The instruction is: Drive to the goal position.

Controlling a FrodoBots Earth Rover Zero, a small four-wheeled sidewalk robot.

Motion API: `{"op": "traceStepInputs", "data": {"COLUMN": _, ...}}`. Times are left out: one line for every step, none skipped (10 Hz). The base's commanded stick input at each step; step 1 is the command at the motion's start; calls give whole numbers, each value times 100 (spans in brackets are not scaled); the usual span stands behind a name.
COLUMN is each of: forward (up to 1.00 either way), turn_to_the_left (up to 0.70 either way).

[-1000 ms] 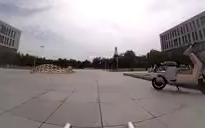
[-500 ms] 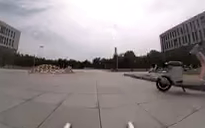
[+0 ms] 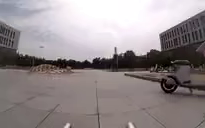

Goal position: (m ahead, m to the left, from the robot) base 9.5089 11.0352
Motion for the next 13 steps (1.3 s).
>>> {"op": "traceStepInputs", "data": {"forward": 45, "turn_to_the_left": 0}}
{"op": "traceStepInputs", "data": {"forward": 45, "turn_to_the_left": 0}}
{"op": "traceStepInputs", "data": {"forward": 45, "turn_to_the_left": 0}}
{"op": "traceStepInputs", "data": {"forward": 45, "turn_to_the_left": 0}}
{"op": "traceStepInputs", "data": {"forward": 45, "turn_to_the_left": 0}}
{"op": "traceStepInputs", "data": {"forward": 45, "turn_to_the_left": 0}}
{"op": "traceStepInputs", "data": {"forward": 45, "turn_to_the_left": 0}}
{"op": "traceStepInputs", "data": {"forward": 45, "turn_to_the_left": 0}}
{"op": "traceStepInputs", "data": {"forward": 45, "turn_to_the_left": 0}}
{"op": "traceStepInputs", "data": {"forward": 45, "turn_to_the_left": 0}}
{"op": "traceStepInputs", "data": {"forward": 45, "turn_to_the_left": 0}}
{"op": "traceStepInputs", "data": {"forward": 45, "turn_to_the_left": 0}}
{"op": "traceStepInputs", "data": {"forward": 45, "turn_to_the_left": 0}}
